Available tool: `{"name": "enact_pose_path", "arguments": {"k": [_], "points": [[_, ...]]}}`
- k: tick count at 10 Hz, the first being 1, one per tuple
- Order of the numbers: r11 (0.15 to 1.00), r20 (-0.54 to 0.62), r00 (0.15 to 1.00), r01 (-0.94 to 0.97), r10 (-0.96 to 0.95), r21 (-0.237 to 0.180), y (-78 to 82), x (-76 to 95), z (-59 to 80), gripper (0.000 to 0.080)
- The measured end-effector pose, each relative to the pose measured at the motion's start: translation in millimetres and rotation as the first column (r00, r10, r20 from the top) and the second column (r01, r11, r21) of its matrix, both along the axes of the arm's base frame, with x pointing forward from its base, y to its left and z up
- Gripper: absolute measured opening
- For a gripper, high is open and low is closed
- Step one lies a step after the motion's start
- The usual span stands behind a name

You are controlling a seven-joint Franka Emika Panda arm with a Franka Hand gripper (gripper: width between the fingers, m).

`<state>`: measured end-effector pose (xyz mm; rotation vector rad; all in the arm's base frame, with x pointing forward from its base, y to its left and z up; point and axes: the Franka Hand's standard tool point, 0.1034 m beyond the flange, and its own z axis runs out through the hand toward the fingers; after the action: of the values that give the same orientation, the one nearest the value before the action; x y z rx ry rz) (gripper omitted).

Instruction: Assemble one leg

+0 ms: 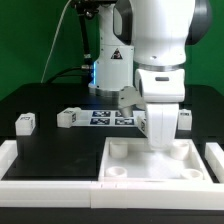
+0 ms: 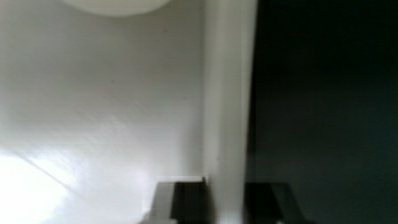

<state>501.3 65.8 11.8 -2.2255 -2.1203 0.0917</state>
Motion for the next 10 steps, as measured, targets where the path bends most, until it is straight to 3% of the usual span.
{"name": "enact_pose_path", "arguments": {"k": [2, 7, 8, 10], "points": [[1.000, 0.004, 1.000, -0.029, 0.029, 0.002, 10.4, 0.5, 0.5, 0.0073], [0.998, -0.008, 0.998, -0.062, 0.062, 0.003, 7.1, -1.5, -0.1, 0.0074], [0.998, -0.009, 0.998, -0.061, 0.061, 0.003, 7.1, -1.6, -0.3, 0.0144], [0.998, -0.009, 0.998, -0.061, 0.061, 0.003, 6.8, -1.7, -0.5, 0.0420]]}}
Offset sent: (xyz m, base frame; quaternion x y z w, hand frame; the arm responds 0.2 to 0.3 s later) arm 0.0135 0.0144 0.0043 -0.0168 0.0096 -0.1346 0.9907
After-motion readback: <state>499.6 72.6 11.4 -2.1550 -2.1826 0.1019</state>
